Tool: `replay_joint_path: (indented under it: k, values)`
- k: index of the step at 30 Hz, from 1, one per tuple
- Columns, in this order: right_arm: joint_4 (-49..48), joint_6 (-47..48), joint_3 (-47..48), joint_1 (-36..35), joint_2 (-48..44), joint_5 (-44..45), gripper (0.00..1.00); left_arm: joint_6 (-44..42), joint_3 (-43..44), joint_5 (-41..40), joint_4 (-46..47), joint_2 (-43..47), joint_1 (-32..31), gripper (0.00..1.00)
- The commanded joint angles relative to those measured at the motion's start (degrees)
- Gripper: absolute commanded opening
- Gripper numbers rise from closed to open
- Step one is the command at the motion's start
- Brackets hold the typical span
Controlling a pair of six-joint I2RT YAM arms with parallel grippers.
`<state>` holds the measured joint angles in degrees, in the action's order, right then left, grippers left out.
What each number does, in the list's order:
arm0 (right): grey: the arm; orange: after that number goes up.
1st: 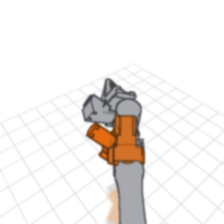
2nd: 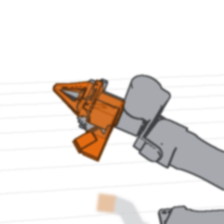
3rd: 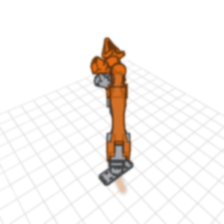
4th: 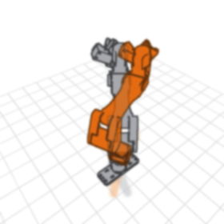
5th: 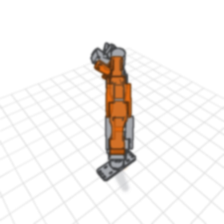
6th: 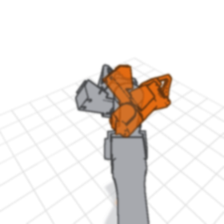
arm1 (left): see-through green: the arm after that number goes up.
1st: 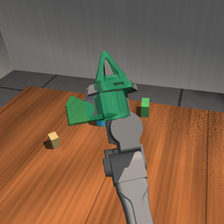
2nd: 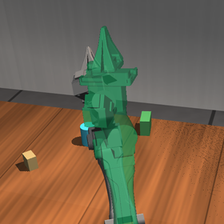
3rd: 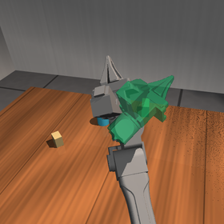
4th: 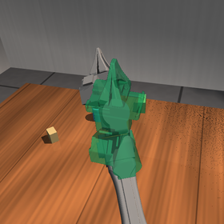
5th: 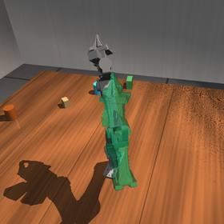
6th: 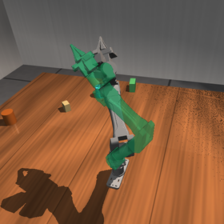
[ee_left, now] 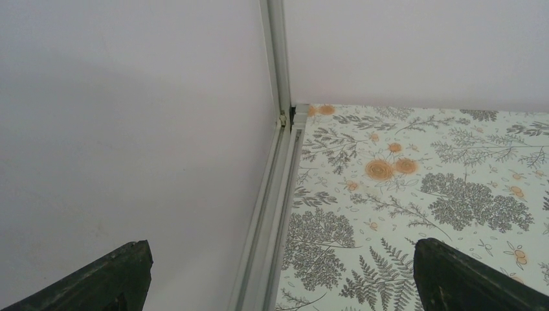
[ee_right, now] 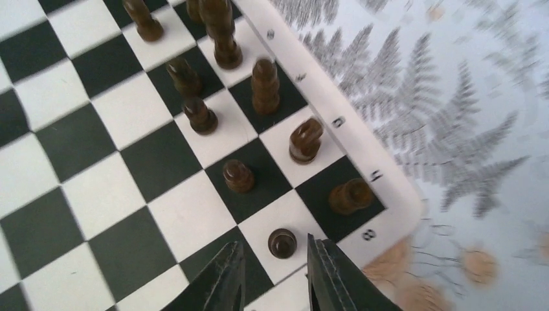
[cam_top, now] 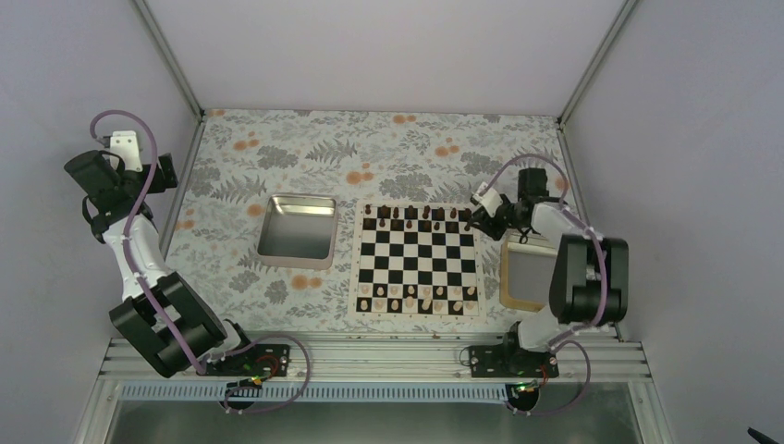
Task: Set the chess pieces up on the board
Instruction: Place the chess piece on the chessboard, then reset both arms
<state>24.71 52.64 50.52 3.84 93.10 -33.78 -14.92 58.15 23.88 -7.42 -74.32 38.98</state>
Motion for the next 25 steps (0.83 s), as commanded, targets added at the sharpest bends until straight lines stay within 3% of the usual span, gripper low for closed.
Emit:
replay_joint_path:
  k: [1,3,4,5,10,15,21,25]
  values:
    - [6.7,0.4,1.8,0.3,-10.1,1.1,0.28,-1.2,-0.6,1.9,1.0,1.5,-0.2,1.00]
    - [10.7,-0.3,5.3,0.3,-11.8,1.3,0.35,-1.1,-0.6,2.4,1.2,1.3,-0.3,1.00]
    - [13.6,-0.2,7.8,0.3,-11.7,1.2,0.83,-1.1,-0.6,2.5,1.2,1.2,-0.4,1.00]
    - [17.3,-0.3,10.4,0.4,-11.3,1.1,0.98,-1.1,-0.5,2.7,1.2,1.1,-0.5,1.00]
    - [26.4,-0.4,21.4,0.3,-9.4,-1.3,1.00,-1.5,-0.6,3.4,1.0,1.3,-1.2,1.00]
    - [18.0,-10.6,23.9,0.4,-10.1,2.1,1.00,-1.9,-0.5,3.5,1.0,1.5,-2.2,1.00]
    - [8.7,-13.3,19.9,0.4,-16.0,0.7,1.00,-2.4,-0.3,2.9,0.5,1.3,-3.9,1.00]
    - [7.7,-13.4,19.6,0.4,-16.3,1.1,1.00,-2.6,-0.3,2.8,0.3,1.5,-4.4,1.00]
